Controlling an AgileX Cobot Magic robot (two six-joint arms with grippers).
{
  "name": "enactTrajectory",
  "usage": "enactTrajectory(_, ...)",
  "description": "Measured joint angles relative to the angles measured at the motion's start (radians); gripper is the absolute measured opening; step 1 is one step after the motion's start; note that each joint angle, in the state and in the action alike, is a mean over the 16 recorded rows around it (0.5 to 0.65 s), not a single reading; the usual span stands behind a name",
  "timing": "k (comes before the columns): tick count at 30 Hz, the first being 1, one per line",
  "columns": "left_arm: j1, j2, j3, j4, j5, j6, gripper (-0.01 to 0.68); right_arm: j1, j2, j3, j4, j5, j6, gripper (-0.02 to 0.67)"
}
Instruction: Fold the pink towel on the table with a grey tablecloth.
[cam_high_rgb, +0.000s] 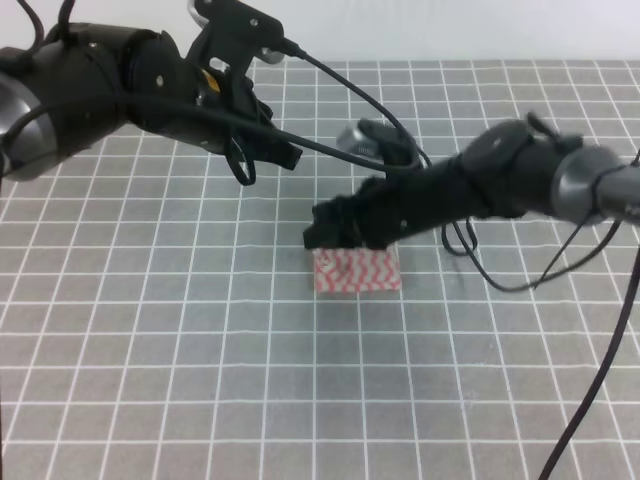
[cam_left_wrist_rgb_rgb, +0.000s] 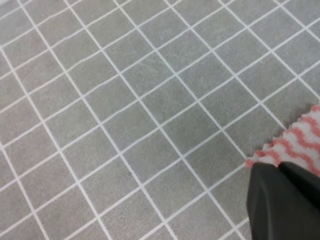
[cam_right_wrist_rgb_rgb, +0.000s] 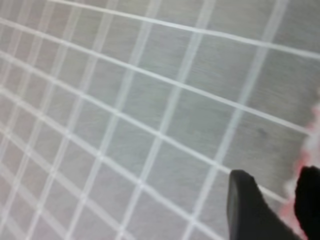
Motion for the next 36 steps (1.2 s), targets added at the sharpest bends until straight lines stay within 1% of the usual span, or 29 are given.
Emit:
enactTrajectory(5,0.0,0.001,0.0,0.001,0.01,0.0,-0.002,-0.015,0.001,-0.041,-0.061,0.079,0.013,0.117)
enactTrajectory(10,0.0,0.001,0.0,0.001,0.018,0.001,-0.002,-0.022,0.016,-0.072,-0.13,0.152,0.04,0.056)
enactTrajectory(16,0.0,0.002,0.0,0.002,0.019,0.003,-0.002,-0.01,0.042,-0.076,-0.195,0.167,0.083,-0.008)
enactTrajectory(24,0.0,0.001,0.0,0.003,0.018,0.005,-0.002,-0.016,0.022,-0.078,-0.233,0.164,0.096,-0.015)
enactTrajectory(36,0.0,0.002,0.0,0.005,0.02,0.005,-0.002,-0.083,-0.005,-0.079,-0.399,0.157,0.149,-0.016)
